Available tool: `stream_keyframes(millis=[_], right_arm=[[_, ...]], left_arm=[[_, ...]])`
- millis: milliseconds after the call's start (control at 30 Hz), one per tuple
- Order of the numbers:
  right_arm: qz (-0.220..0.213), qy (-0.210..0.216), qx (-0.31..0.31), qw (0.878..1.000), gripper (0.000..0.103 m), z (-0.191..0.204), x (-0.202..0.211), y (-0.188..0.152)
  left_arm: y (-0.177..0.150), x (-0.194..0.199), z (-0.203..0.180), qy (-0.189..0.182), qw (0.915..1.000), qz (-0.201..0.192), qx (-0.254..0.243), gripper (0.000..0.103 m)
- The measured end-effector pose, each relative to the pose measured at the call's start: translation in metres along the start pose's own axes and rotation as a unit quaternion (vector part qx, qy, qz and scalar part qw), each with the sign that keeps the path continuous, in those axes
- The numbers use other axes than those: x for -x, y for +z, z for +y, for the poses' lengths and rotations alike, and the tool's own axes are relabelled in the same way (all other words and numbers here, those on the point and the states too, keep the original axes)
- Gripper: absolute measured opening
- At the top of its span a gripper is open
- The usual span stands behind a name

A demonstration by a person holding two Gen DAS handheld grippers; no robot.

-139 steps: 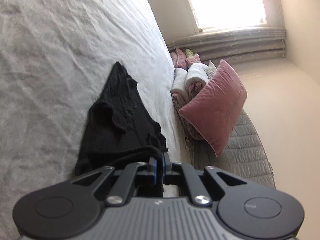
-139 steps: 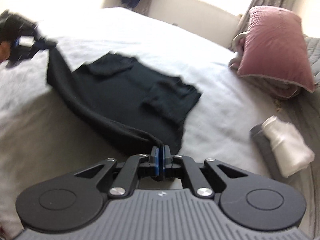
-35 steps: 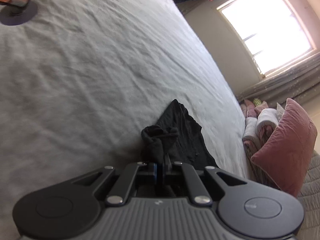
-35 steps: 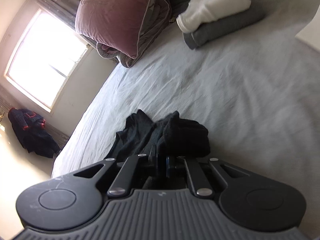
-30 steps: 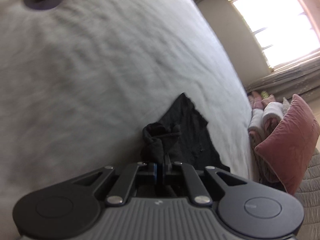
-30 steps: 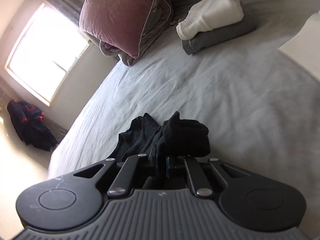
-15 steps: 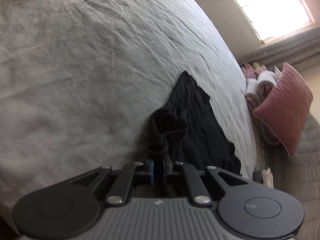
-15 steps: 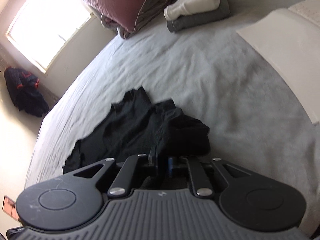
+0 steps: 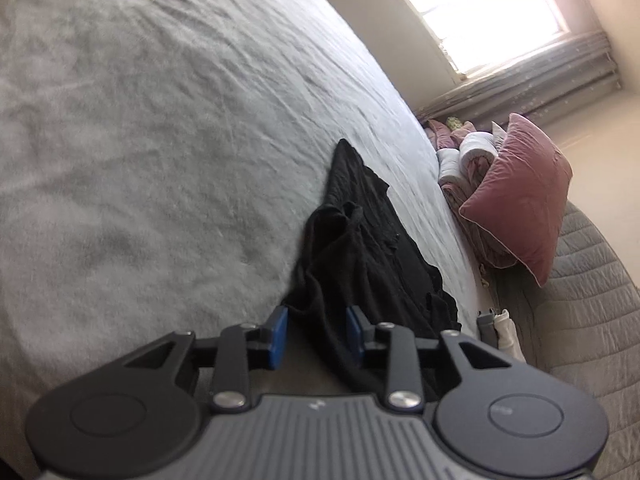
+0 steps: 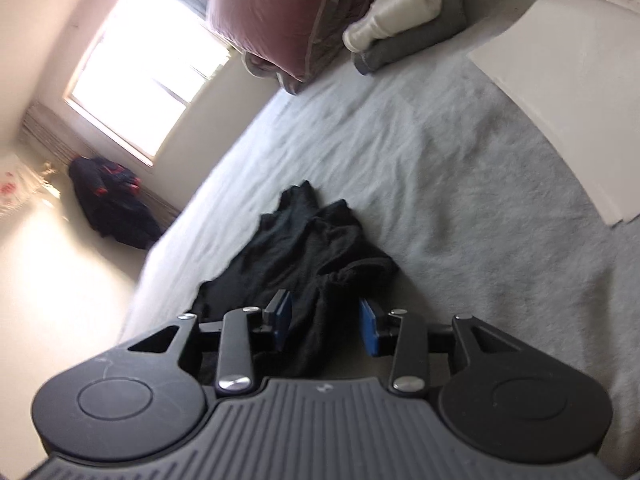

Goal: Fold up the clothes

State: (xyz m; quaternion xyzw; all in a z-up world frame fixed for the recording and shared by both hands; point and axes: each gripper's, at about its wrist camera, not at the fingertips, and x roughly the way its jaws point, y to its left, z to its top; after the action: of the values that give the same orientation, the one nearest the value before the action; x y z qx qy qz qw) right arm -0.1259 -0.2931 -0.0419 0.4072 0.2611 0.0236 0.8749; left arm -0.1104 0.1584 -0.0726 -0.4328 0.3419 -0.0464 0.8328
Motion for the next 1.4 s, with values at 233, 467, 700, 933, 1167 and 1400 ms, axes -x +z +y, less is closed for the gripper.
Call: stream_keyframes(millis=[233,467,700,933,1167,1400], right_arm=[[-0.005,-0.047,0.026,0.999,0.020,0.003,-0.011,-0.004],[-0.015,-0.083,0.052,0.995,0.006,0.011,0.007,0.006],[0.019,-0.131,0.121,0.984,0.022,0.012,-0.005,-0.003],[-0.014,-0.114,0.156,0.981,0.048,0.032,-0.004,0.018],[0.009,-0.054,0.184,0.981,0.048,0.057,-0.032,0.051],[0.052,-0.014,0.285,0.957,0.048,0.060,-0.068,0.071]], left_arm=[[0.001,-0.010,-0.004,0.038,0.9992,-0.005,-0.013,0.002],[0.012,0.017,0.000,0.044,0.9988,0.015,-0.014,0.003],[0.018,0.010,-0.001,0.041,0.9962,0.059,-0.050,0.023],[0.044,0.011,-0.038,0.037,0.9911,0.016,-0.127,0.043],[0.068,-0.019,-0.080,0.032,0.9715,0.023,-0.234,0.062],[0.076,-0.059,-0.072,0.031,0.9560,0.016,-0.291,0.060]])
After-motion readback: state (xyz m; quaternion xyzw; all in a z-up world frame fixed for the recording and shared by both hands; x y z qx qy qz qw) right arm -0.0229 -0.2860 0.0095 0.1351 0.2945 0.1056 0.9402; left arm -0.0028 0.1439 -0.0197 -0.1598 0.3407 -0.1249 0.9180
